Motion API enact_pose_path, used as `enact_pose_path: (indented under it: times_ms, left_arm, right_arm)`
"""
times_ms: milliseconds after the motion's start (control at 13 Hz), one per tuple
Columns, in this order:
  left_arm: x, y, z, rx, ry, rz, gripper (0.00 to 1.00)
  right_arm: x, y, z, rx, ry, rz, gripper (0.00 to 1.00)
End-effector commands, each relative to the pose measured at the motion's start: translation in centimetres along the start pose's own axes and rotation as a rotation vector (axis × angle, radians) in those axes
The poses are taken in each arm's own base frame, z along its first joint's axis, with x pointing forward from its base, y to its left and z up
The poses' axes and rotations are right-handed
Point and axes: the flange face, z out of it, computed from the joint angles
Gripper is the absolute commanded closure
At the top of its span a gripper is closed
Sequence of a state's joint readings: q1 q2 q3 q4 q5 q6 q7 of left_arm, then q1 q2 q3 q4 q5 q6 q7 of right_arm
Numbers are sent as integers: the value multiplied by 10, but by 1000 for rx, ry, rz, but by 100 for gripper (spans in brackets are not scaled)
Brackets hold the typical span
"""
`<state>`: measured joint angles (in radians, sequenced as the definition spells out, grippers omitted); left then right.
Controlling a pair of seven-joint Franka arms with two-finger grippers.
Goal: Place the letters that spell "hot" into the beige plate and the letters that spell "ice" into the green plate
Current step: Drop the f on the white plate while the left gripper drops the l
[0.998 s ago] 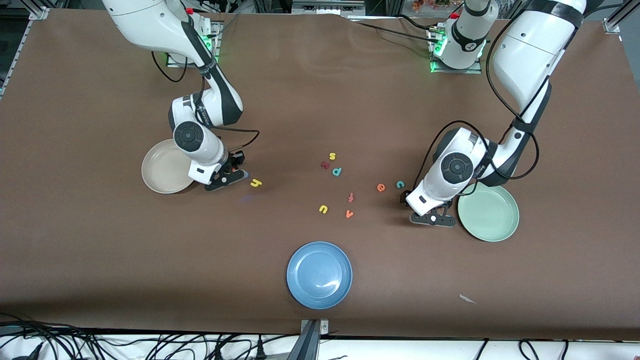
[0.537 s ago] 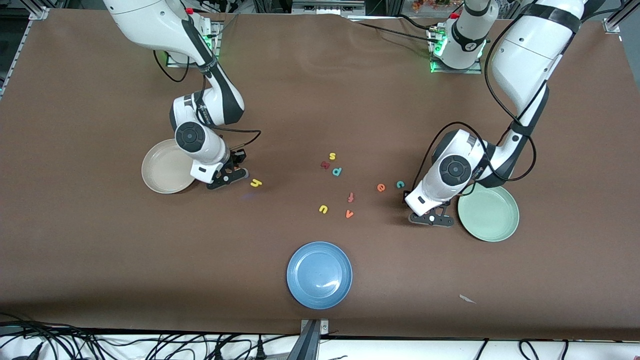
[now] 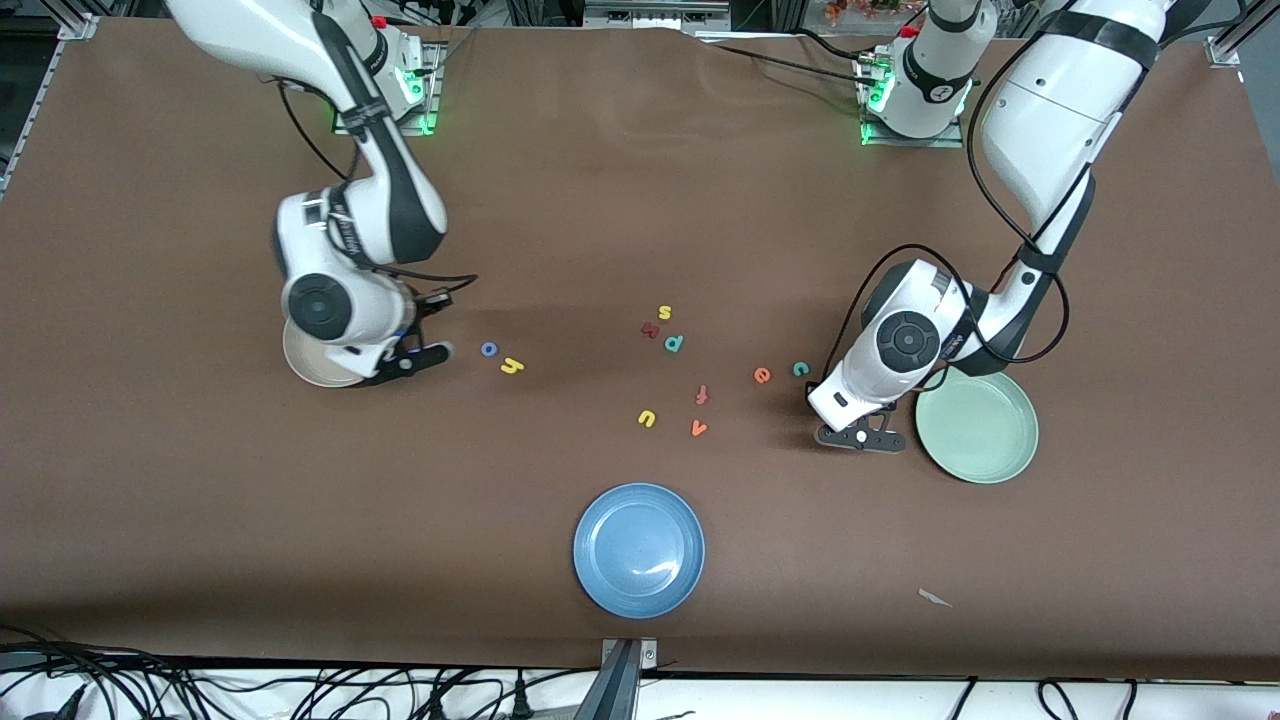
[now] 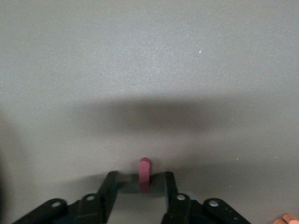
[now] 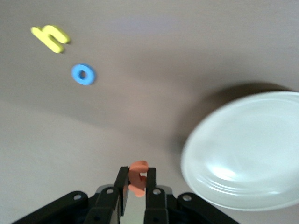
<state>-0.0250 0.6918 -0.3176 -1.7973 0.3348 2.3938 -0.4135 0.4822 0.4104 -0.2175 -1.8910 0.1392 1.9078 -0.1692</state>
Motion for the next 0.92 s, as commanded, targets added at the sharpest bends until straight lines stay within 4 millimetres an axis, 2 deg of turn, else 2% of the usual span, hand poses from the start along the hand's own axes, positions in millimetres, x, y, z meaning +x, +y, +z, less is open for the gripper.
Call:
enact_pose_path:
  times_ms: [0, 153, 230, 384, 537, 614, 691, 767, 844]
  left_arm:
    - [5, 6, 1, 3, 5, 11, 66]
    - [5, 6, 1, 4, 6, 12, 74]
    - [5, 5, 1, 5, 5, 11, 78]
    - [4, 5, 4, 4, 1, 20, 83]
    - [5, 4, 3, 6, 3, 17, 93]
    - [5, 4, 2, 5, 4, 16, 96]
    - [7, 3, -1, 5, 10, 10, 99]
    - [10, -1, -8, 6, 19, 6, 100]
    - [14, -8, -20, 10, 30, -3, 100]
  right_arm:
    - [-11, 59, 0, 21, -25, -94, 99]
    - [-22, 100, 13, 27, -45, -132, 99]
    - [-27, 113, 18, 35, -53, -121, 99]
    - [-30, 128, 29, 28, -69, -115, 98]
    - [-30, 131, 31, 30, -69, -125, 93]
    - [-30, 131, 30, 31, -70, -124, 84]
    - [-31, 131, 31, 33, -72, -124, 69]
    - [-31, 131, 29, 35, -73, -124, 40]
    - [-32, 131, 28, 43, -71, -112, 29]
